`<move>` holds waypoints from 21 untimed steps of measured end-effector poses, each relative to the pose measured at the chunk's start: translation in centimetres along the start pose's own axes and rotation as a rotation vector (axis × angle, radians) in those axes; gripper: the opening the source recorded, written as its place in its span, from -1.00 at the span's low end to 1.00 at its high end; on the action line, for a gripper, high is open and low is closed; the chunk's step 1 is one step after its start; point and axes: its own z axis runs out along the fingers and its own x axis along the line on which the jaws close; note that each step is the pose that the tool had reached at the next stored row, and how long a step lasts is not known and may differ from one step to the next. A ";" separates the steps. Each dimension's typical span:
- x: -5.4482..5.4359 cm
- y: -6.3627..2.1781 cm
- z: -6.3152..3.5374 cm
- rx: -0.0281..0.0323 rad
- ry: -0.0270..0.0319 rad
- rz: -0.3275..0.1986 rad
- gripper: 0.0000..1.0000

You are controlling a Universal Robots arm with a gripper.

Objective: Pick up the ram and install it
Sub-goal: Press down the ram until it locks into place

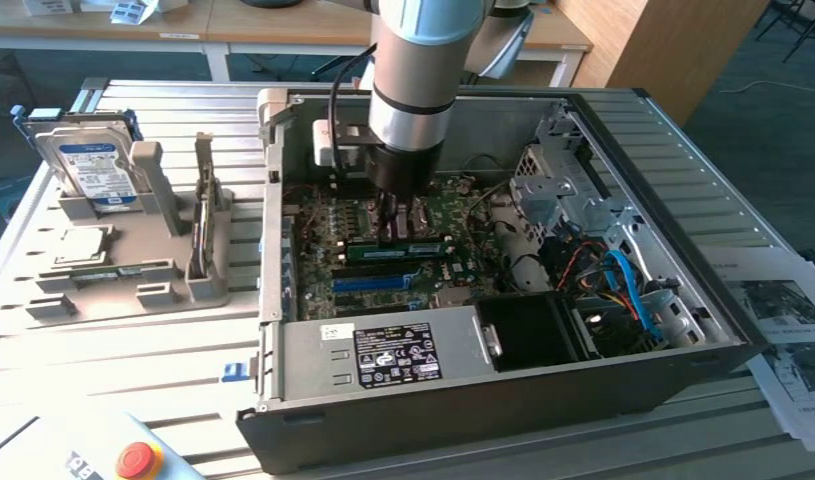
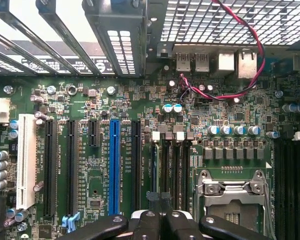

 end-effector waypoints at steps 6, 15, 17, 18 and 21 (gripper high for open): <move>0.0 -0.01 0.07 0.0001 -0.0003 0.000 -0.80; 0.0 -0.01 0.20 0.0001 -0.0002 0.000 -0.80; 0.0 -0.01 0.27 0.0000 -0.0001 0.000 -0.80; 0.0 -0.01 0.30 -0.0001 0.0001 0.000 -0.80; 0.0 -0.01 0.34 -0.0001 0.0002 0.000 -0.80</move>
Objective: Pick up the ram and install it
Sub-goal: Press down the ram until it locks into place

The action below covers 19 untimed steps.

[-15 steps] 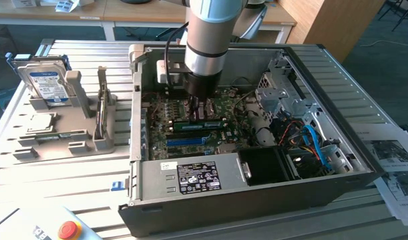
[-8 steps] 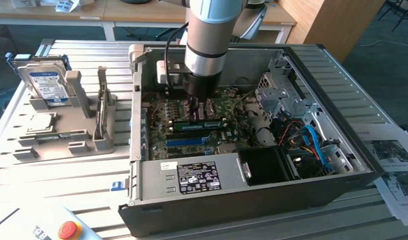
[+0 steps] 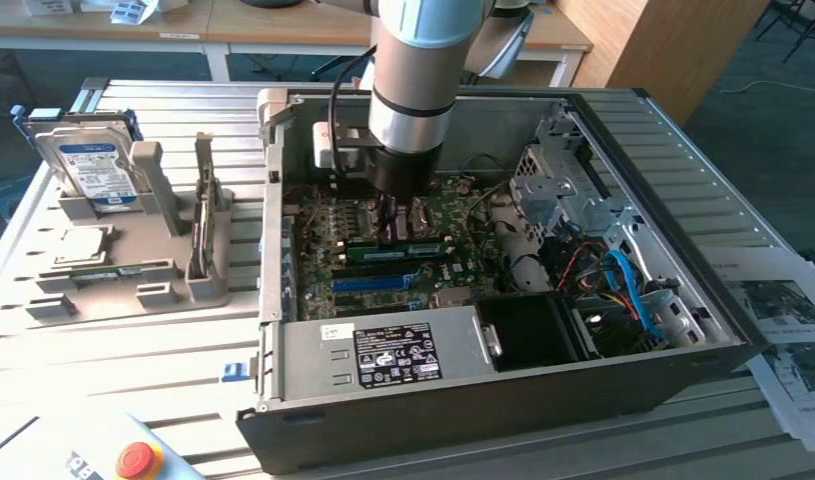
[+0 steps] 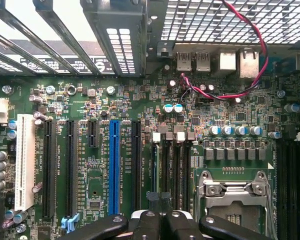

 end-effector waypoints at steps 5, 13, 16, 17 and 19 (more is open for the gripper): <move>0.0 0.00 0.07 0.0002 -0.0004 0.000 -0.80; 0.0 -0.01 0.11 0.0002 -0.0004 0.000 -0.80; 0.0 -0.01 0.08 0.0005 -0.0009 0.000 -0.80; 0.0 -0.02 0.03 0.0011 -0.0015 0.000 -0.80; 0.0 -0.01 -0.21 0.0007 -0.0012 0.000 -0.80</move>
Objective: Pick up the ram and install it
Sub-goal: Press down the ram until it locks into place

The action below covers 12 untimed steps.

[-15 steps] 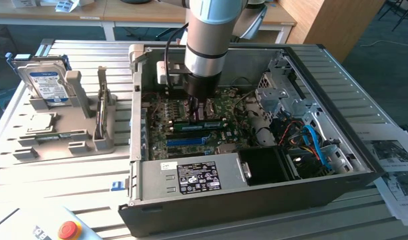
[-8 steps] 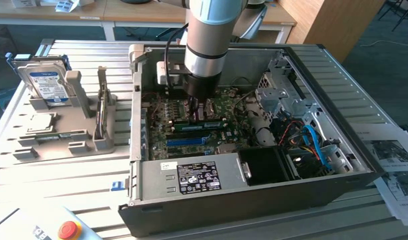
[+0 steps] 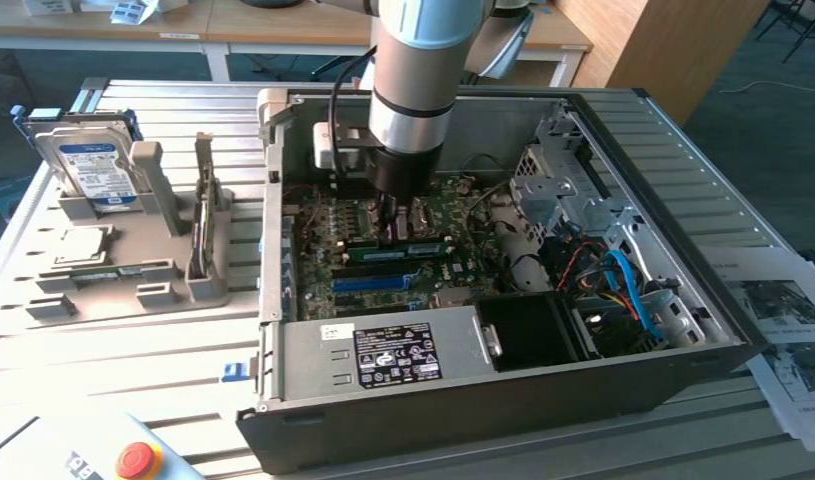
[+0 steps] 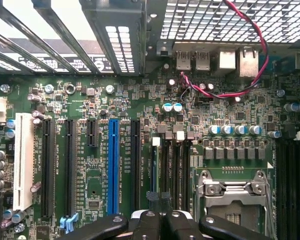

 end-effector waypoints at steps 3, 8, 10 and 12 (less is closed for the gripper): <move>0.0 0.03 -0.45 -0.0004 0.0007 0.000 -0.80; 0.0 0.07 -1.46 -0.0005 0.0007 0.000 -0.80; 0.0 0.08 -1.91 -0.0005 0.0008 0.000 -0.80; -0.1 0.10 -2.34 -0.0005 0.0009 0.000 -0.80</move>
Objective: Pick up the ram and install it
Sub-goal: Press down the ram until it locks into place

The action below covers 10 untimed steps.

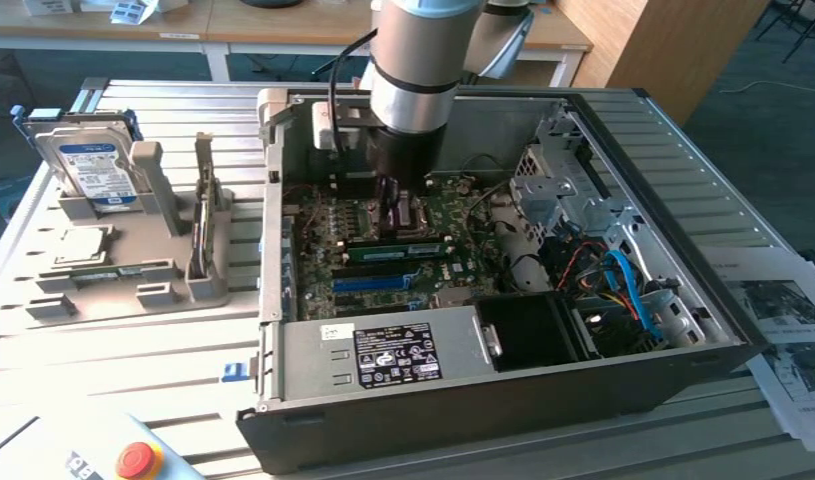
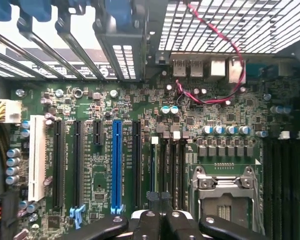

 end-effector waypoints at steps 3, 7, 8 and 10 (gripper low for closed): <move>0.0 0.02 -0.66 0.0001 0.0007 0.000 -0.80; 0.0 0.05 -1.53 0.0001 0.0019 0.000 -0.80; 0.0 0.06 -1.74 0.0001 0.0023 0.000 -0.80; -0.1 0.07 -2.15 0.0001 0.0031 0.000 -0.80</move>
